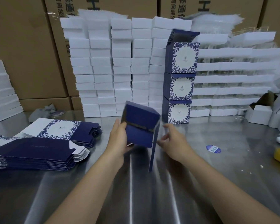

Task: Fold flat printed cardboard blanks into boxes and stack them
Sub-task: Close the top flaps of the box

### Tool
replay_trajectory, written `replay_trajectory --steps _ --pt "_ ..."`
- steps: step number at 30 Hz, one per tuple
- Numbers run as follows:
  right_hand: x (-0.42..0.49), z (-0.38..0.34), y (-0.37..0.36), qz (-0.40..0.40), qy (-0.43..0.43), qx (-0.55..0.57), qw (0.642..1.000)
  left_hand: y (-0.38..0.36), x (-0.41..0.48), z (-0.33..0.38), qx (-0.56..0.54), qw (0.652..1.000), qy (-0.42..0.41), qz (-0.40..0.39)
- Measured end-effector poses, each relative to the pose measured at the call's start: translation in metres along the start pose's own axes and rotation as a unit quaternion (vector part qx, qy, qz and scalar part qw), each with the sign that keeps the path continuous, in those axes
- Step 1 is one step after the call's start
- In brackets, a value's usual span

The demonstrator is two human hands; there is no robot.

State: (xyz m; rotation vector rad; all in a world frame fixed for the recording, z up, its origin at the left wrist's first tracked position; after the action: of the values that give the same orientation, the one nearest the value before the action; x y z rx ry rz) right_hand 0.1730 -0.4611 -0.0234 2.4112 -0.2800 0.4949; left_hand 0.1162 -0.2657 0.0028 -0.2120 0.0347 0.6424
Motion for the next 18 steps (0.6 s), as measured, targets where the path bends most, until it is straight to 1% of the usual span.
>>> replay_trajectory --steps 3,4,6,7,9,11,13,16,18 --pt "0.002 -0.009 0.013 0.025 0.003 0.126 0.992 0.002 0.000 0.004 0.002 1.000 0.001 -0.030" --pt "0.002 -0.012 0.017 0.035 0.023 0.131 0.990 0.002 -0.001 0.006 0.004 0.999 -0.010 -0.037" --pt "-0.001 -0.019 0.020 0.052 0.088 0.087 0.991 0.001 -0.003 0.012 -0.001 0.999 -0.032 -0.040" --pt "-0.001 -0.021 0.020 0.056 0.114 0.088 0.988 0.000 -0.006 0.016 -0.010 0.998 -0.040 -0.037" --pt "0.001 -0.025 0.022 0.051 0.130 0.127 0.982 -0.001 -0.013 0.024 -0.032 0.998 -0.052 -0.032" --pt "0.001 -0.028 0.028 0.064 0.123 0.155 0.978 0.001 -0.019 0.030 -0.064 0.996 -0.063 -0.029" --pt "-0.001 -0.034 0.035 0.064 0.106 0.203 0.971 0.004 -0.021 0.036 -0.077 0.992 -0.096 -0.020" --pt "-0.007 -0.043 0.044 0.061 0.056 0.265 0.961 0.008 -0.021 0.041 -0.062 0.989 -0.131 -0.031" --pt "-0.008 -0.044 0.048 0.097 0.028 0.254 0.962 0.007 -0.020 0.040 -0.027 0.989 -0.138 -0.045"
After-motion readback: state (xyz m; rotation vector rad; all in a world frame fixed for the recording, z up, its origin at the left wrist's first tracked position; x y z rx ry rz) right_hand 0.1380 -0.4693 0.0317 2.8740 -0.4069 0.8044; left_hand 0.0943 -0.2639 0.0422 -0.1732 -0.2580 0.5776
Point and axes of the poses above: each hand's wrist, its own x-axis towards the middle knuckle, its own y-axis out of the back of the hand, z = x × y, the point moved 3 cm from there along x, towards the middle knuckle, and after that the axes turned 15 degrees about z, right-handed, at the moved point
